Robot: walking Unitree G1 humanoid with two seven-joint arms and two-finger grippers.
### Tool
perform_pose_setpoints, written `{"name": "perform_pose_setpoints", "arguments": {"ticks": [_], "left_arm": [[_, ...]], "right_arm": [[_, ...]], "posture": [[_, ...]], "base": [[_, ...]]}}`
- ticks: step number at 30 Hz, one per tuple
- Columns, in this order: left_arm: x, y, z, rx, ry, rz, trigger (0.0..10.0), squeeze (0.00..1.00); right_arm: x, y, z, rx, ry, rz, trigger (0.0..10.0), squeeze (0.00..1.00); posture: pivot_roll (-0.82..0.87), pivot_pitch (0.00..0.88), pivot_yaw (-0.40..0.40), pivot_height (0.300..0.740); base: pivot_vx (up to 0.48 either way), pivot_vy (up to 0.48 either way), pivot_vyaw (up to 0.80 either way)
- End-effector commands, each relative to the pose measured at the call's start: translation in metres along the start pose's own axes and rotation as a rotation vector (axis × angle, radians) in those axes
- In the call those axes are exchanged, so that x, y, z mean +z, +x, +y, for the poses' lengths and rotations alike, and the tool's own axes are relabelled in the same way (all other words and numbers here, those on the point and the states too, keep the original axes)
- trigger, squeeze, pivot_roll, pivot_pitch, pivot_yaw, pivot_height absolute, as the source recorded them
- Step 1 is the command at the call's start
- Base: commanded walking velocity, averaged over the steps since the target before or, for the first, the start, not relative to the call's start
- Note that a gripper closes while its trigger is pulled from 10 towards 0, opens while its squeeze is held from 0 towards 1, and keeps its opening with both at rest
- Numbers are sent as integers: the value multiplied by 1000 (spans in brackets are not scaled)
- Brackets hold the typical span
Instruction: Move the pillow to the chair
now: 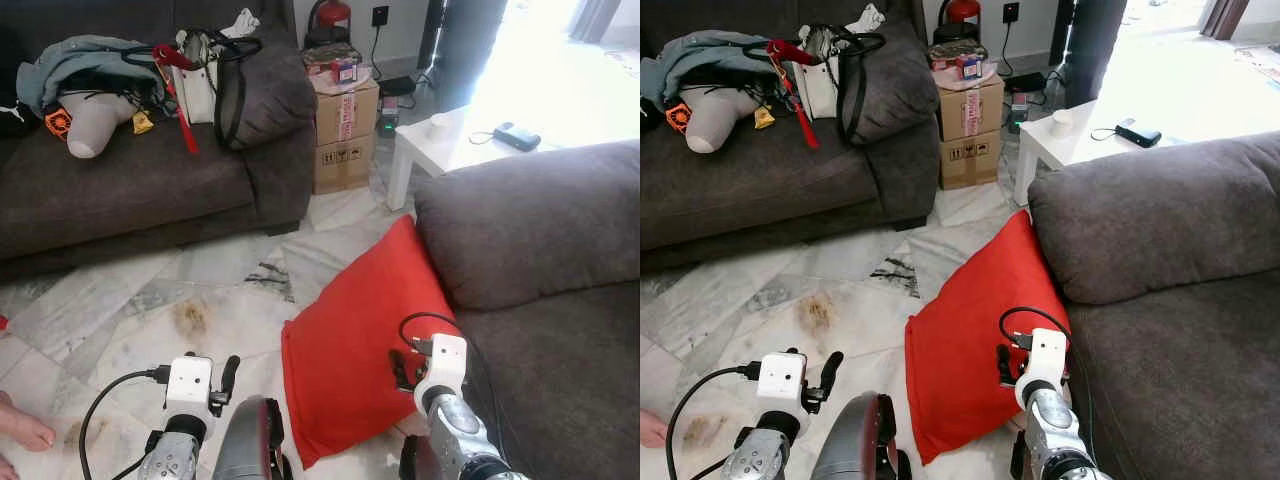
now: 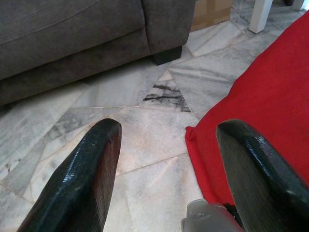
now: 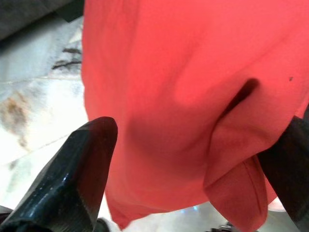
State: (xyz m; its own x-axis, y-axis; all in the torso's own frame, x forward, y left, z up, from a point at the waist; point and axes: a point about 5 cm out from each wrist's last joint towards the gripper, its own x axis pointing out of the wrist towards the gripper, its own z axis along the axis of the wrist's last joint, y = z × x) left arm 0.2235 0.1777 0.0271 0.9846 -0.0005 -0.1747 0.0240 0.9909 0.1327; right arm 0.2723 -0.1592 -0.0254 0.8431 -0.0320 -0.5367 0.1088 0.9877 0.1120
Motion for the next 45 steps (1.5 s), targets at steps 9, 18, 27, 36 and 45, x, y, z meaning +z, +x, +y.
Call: {"name": "perform_pose_setpoints", "arguments": {"ticks": [9,18,27,36,45], "left_arm": [[1,-7,4,7,24,7,10000,0],[9,-5,6,10,15,-9,10000,0],[14,-12,7,7,10,-12,10000,0],[15,-16,7,13,9,-3,10000,0],[16,-16,6,20,5,-4,10000,0]], "right_arm": [[5,2,-12,-117,-87,22,10000,0],[8,2,-19,-141,5,13,10000,0],[10,4,7,-17,95,-10,10000,0],[11,3,13,36,163,-61,0,0],[15,3,8,32,188,-91,0,0]], "posture": [[110,175,58,606],[122,203,65,606],[140,236,71,606],[146,255,69,606],[138,250,60,606]], "base": [[0,0,0],[0,0,0],[0,0,0],[0,0,0],[0,0,0]]}}
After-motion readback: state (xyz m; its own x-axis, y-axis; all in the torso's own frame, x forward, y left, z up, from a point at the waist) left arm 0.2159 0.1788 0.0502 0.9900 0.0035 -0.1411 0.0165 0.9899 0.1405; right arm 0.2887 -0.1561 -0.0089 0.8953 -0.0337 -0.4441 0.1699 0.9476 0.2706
